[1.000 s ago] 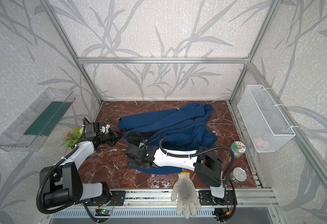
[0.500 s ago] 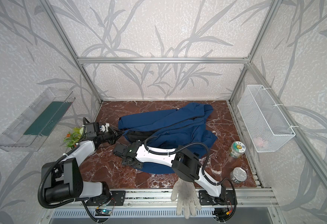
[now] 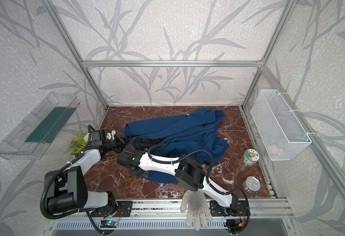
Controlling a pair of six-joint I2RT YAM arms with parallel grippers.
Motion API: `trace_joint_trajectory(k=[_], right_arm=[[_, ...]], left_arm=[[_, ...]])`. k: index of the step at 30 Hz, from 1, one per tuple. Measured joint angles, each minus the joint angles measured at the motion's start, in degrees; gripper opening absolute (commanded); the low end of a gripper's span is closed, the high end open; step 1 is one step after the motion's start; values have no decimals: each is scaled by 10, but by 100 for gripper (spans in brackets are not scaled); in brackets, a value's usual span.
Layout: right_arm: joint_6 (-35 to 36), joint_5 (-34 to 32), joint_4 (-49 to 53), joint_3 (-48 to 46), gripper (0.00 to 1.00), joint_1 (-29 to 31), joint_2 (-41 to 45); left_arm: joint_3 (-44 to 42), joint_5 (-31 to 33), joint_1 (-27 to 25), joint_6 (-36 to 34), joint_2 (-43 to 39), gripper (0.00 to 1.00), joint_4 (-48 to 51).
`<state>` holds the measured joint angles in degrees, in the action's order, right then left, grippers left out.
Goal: Zip up the jacket
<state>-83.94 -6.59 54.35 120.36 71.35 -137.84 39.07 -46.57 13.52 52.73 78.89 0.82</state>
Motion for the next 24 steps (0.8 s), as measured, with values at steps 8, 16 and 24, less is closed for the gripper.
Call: trace_joint_trajectory(k=[8,16,24], right_arm=[[14,-9,50,86,62,-1,-52],[20,-21,58,94,60,-1,-56],[22,-21,71,105,58,-3,-68]], left_arm=[[-6,0,0,0,0,0,0],[-7,0,0,0,0,0,-1],[-7,0,0,0,0,0,0]])
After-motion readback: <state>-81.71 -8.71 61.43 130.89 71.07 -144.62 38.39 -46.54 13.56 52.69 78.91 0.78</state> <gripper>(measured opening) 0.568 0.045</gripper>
